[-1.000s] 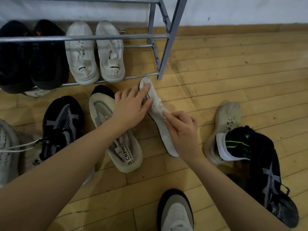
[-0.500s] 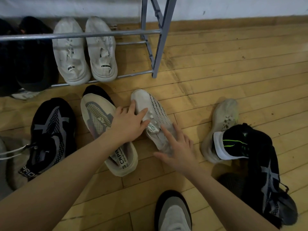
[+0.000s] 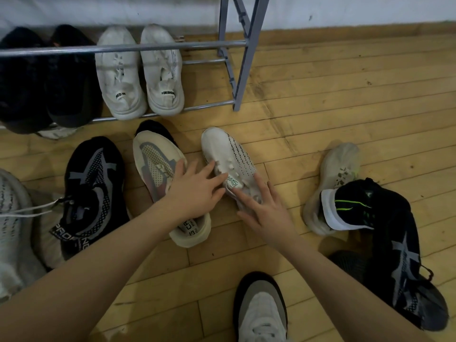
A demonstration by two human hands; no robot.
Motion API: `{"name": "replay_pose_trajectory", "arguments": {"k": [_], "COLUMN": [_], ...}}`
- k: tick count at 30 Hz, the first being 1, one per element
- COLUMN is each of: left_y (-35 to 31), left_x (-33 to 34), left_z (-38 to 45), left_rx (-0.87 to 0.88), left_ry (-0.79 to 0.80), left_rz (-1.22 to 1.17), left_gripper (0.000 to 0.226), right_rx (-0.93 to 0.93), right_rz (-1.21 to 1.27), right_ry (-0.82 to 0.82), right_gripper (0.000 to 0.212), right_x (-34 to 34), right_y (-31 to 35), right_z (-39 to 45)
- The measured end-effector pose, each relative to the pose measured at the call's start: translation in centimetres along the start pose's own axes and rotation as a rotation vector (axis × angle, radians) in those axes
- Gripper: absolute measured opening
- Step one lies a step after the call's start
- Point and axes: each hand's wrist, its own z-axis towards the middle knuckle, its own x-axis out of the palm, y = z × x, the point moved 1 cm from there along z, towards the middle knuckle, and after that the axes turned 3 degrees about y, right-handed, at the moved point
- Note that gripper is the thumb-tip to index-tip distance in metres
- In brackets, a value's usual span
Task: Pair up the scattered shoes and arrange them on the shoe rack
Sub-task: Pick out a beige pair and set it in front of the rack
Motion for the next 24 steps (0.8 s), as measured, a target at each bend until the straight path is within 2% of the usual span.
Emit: {"name": "replay_pose_trajectory", "arguments": {"k": [4,6,10,16,19,24], "left_y": [-0.1,-0.2,0.0,0.8,1.4,4.0], "left_x": [-0.3,-0.2,0.1,-2.5,-5.1,-7.6], "left_z": [1.4,1.7,1.1,-0.5,-2.1,-6.9], "left_rx": [0.046,0.045,0.025,-0.012,-0.045,-0.138], "left_ry": [0.086,0.084,-0.068,-0.177,-0.275,-0.352], "left_rz": [0.074,0.065,-0.024,-0.419,-0.458,-0.513], "left_gripper": [0.052,0.052,0.047,0.047,0.045,0.046], "right_rx": [-0.052,-0.085,-0.137,-0.192,-0.221,-0.329], "right_rz": [-0.076,-0.029,0.104,0.267,0.334,0.259], "right_ry": [0.022,-0.002,-0.077,-0.270,-0.343,-0.383], "right_gripper": [0.072,0.070,0.052,0.045,0.042,0.043], "right_x": [0.3,0.1,-1.5,-4.9,-6.8,-8.1], "right_y": [-0.8,-0.7,-0.4,1.7,3.6,8.4], "right_z": [-0.2,-0.1,-0.1,0.1,0.5,1.4]}}
